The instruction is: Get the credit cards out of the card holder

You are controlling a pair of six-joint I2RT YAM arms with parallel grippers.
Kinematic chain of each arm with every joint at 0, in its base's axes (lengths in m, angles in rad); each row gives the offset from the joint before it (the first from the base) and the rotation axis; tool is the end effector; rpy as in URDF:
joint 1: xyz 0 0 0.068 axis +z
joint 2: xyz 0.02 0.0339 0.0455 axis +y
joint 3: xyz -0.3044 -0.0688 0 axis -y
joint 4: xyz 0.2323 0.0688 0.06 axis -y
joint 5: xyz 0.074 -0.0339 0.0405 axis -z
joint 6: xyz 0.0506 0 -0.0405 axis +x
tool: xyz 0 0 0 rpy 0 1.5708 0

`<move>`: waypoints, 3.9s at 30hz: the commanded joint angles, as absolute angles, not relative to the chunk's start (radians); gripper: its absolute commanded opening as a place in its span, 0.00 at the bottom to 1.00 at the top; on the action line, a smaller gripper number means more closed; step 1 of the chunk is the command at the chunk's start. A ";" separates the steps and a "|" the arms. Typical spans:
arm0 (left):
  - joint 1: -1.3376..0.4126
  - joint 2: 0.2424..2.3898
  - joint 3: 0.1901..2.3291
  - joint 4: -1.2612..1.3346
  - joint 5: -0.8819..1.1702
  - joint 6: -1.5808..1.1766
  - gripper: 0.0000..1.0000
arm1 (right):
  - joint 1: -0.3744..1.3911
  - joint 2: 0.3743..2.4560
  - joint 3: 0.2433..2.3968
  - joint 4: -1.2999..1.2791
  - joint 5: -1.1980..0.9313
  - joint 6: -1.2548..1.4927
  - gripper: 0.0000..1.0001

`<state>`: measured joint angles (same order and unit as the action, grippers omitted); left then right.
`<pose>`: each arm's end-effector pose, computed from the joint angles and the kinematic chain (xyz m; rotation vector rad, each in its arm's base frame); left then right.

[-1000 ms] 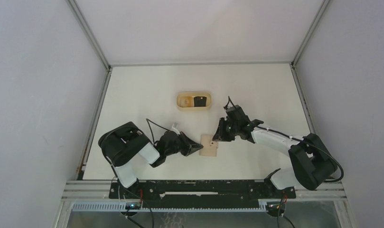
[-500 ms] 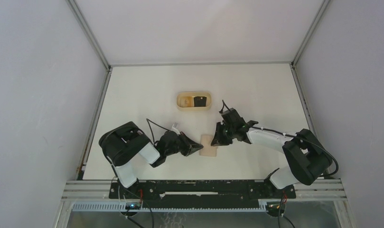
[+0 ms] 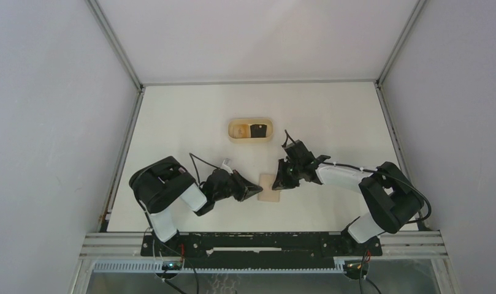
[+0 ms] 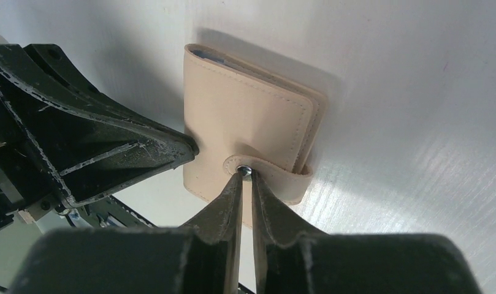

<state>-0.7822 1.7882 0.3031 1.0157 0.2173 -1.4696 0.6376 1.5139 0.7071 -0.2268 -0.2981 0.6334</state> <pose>0.1877 -0.2018 0.1286 -0.6702 2.3590 -1.4711 0.2076 0.1723 0.1860 -0.1206 2.7760 0.7891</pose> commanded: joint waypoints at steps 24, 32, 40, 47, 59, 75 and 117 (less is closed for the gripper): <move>-0.779 1.831 0.302 1.054 0.227 -1.486 0.00 | 0.592 1.675 0.729 -0.167 -0.408 0.696 0.12; -0.781 1.876 0.298 1.125 0.234 -1.507 0.00 | 0.580 1.718 0.794 -0.321 -0.382 0.697 0.24; -0.782 1.893 0.287 1.176 0.237 -1.513 0.00 | 0.613 1.808 0.910 -0.483 -0.296 0.699 0.26; -0.777 1.898 0.264 1.228 0.239 -1.515 0.00 | 0.652 1.908 0.965 -0.576 -0.207 0.702 0.19; -0.763 1.942 0.227 1.368 0.251 -1.537 0.00 | 0.740 1.999 1.086 -0.729 -0.022 0.671 0.18; -0.738 1.272 0.502 0.311 -0.021 -0.989 0.19 | 0.614 1.448 1.114 -0.492 -0.074 0.528 0.68; -0.164 0.783 0.556 0.050 0.027 -0.490 1.00 | 0.340 0.957 0.793 -0.220 0.081 0.512 1.00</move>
